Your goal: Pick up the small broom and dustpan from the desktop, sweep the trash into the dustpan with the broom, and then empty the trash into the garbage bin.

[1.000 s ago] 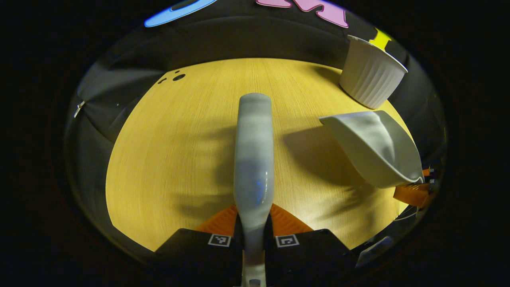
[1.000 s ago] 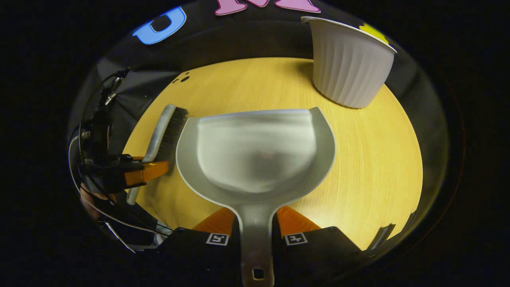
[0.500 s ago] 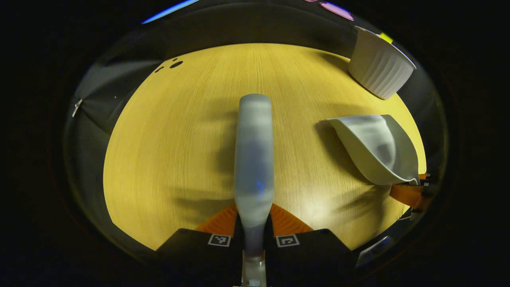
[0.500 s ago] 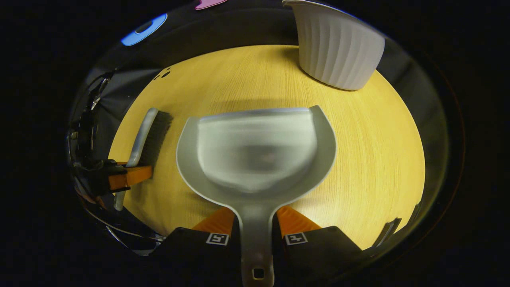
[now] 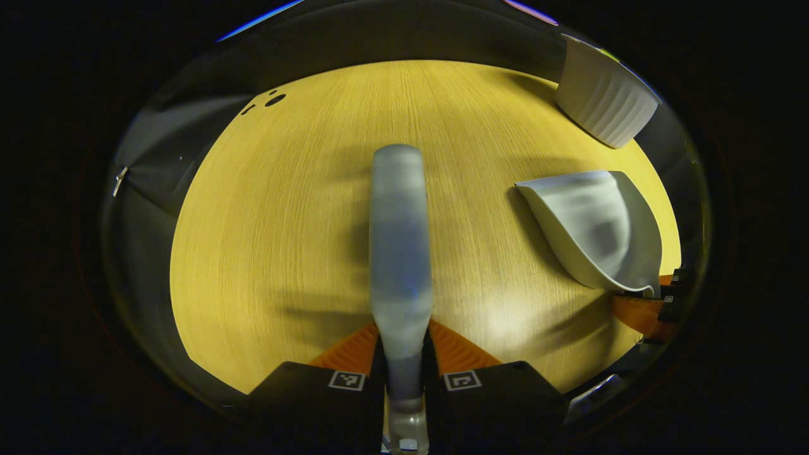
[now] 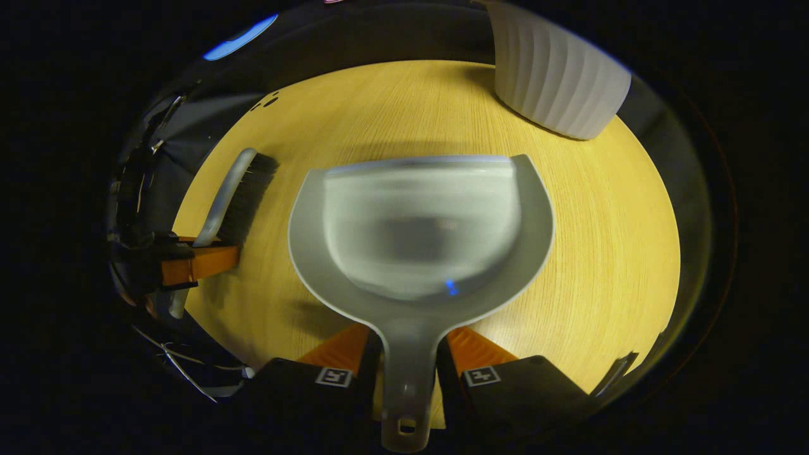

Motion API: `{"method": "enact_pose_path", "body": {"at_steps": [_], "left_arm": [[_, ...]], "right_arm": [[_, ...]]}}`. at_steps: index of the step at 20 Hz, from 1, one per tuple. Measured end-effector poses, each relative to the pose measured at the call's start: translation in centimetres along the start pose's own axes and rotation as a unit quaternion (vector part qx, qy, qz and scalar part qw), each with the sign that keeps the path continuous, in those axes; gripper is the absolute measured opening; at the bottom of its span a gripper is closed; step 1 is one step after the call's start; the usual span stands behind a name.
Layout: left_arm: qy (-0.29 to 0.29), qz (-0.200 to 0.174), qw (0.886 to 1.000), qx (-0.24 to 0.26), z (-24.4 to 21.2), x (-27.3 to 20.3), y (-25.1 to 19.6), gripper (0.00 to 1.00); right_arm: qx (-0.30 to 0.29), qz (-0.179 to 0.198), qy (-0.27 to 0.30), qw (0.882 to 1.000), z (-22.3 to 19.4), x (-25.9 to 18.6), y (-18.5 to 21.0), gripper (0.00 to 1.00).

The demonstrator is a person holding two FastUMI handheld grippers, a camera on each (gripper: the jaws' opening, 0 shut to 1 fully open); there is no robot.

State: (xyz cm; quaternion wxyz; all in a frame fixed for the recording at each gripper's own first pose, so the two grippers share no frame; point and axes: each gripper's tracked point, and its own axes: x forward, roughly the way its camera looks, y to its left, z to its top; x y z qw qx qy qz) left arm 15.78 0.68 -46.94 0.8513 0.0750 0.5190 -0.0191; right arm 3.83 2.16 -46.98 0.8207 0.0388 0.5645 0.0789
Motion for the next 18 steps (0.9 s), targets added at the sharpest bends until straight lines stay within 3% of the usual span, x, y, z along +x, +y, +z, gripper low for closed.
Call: {"method": "enact_pose_path", "body": {"at_steps": [2,3,4,5,9,13,15,18], "left_arm": [[0.001,-0.009,1.0,0.002,-0.1,-0.5,-0.2,0.47],[0.001,-0.009,1.0,0.006,-0.2,-0.8,-0.1,0.64],[-0.003,-0.003,1.0,0.008,-0.3,-1.1,0.2,0.82],[-0.009,0.0,1.0,0.007,0.0,-1.5,0.3,1.0],[-0.053,-0.012,0.998,-0.012,0.9,-4.9,-0.3,0.95],[-0.134,0.006,0.991,-0.013,3.0,-10.7,0.1,0.95],[-0.187,0.001,0.982,-0.033,4.2,-14.1,-0.2,0.95],[-0.301,0.034,0.95,-0.073,5.8,-20.6,2.0,0.96]], "right_arm": [[0.004,0.006,-0.001,1.0,0.1,0.0,0.1,0.7],[0.007,0.013,-0.001,1.0,0.3,-0.3,0.3,0.8],[0.012,0.02,-0.006,1.0,0.5,-0.8,0.5,0.99],[0.014,0.023,-0.014,1.0,0.9,-1.6,0.5,0.99],[0.01,0.003,-0.066,0.998,3.2,-5.2,-0.8,0.99],[-0.007,-0.022,-0.175,0.984,7.3,-11.2,-2.4,0.99],[-0.018,-0.038,-0.244,0.969,10.0,-14.9,-2.3,0.99],[-0.02,-0.043,-0.376,0.925,14.2,-21.9,-0.5,0.99]]}}
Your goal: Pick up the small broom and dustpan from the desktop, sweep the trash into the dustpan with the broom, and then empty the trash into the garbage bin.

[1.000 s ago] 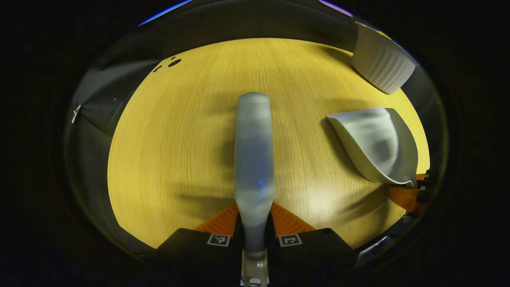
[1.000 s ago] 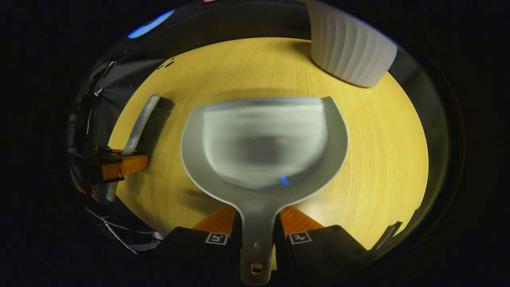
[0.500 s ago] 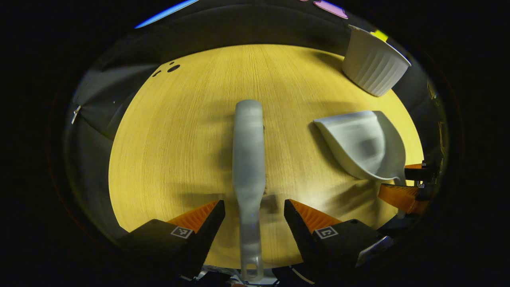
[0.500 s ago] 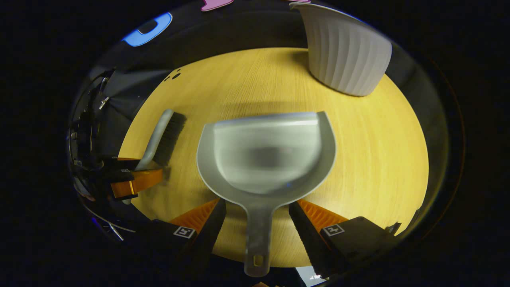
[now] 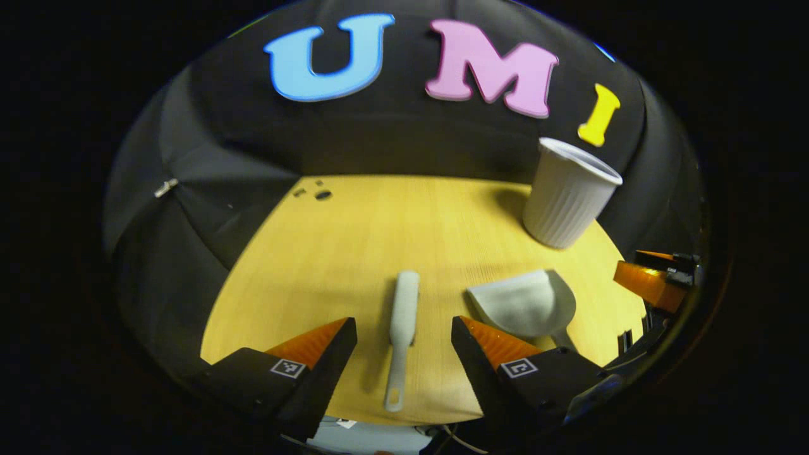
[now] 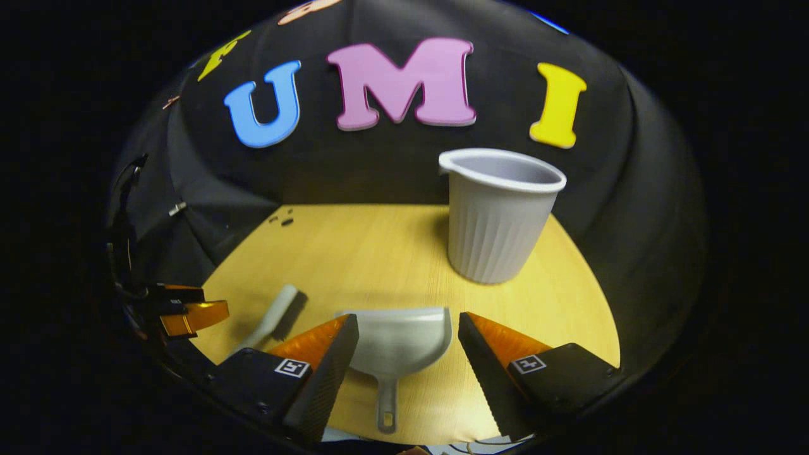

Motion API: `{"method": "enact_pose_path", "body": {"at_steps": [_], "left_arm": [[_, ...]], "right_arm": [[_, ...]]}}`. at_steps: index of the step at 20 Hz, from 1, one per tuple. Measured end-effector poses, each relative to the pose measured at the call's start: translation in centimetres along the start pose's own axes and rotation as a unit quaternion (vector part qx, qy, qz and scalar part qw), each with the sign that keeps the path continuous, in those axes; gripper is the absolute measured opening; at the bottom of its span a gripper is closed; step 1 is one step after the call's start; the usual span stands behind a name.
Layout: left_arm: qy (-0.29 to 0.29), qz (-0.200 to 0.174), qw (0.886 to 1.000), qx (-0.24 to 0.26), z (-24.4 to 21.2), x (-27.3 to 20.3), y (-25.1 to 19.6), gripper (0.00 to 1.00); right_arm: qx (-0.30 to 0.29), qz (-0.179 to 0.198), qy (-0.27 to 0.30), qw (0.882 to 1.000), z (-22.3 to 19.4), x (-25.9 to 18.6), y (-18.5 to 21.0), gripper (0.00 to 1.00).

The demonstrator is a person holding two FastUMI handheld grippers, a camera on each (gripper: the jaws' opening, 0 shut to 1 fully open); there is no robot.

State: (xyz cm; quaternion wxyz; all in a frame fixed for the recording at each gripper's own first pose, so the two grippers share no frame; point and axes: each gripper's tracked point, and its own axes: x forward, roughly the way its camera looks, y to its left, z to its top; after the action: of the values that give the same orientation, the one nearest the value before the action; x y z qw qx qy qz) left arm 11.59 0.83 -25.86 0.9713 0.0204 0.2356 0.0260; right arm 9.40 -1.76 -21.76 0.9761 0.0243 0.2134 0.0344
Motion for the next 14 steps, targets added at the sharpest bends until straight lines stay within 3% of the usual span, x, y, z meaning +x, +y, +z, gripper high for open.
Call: {"method": "enact_pose_path", "body": {"at_steps": [2,7,11,14], "left_arm": [[-0.076,0.021,0.997,-0.015,3.3,-3.5,1.2,0.96],[-0.204,0.054,0.977,-0.012,7.7,-12.5,2.7,0.96],[-0.253,0.051,0.966,-0.02,8.3,-18.7,1.7,0.96],[-0.266,0.045,0.962,-0.031,7.0,-21.3,2.0,0.96]], "right_arm": [[0.004,0.007,-0.074,0.997,4.7,-1.9,0.7,0.99],[-0.031,0.048,-0.165,0.985,9.8,-7.8,4.7,0.99],[-0.033,0.082,-0.184,0.979,10.3,-12.8,7.5,0.99],[-0.044,0.07,-0.193,0.978,10.6,-14.6,7.4,0.98]]}}
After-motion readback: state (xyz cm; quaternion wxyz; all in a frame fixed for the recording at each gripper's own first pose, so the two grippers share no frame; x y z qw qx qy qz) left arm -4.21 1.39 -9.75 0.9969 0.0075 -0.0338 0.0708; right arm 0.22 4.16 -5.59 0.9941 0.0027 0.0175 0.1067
